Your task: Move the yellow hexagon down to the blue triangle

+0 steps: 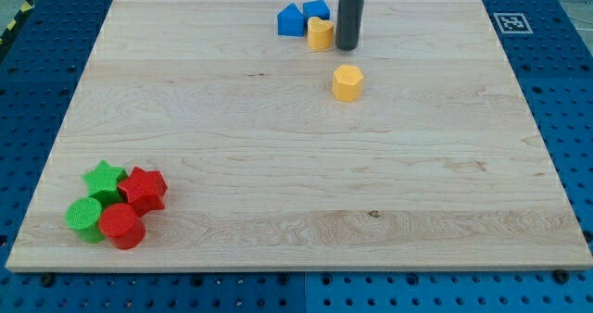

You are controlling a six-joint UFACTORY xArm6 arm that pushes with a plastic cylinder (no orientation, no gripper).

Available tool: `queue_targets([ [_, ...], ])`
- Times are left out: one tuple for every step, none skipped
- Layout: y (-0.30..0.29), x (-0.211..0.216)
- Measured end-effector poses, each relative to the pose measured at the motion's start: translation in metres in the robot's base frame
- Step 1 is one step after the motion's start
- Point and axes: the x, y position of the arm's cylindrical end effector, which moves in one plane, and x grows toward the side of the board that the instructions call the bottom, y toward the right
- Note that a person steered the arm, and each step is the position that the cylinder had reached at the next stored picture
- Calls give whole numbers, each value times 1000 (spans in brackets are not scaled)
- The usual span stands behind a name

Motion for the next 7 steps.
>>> queue_targets([
  [-1, 42],
  [-2, 58],
  [17, 58],
  [40, 59],
  [41, 84],
  [24, 104],
  [-9, 103],
])
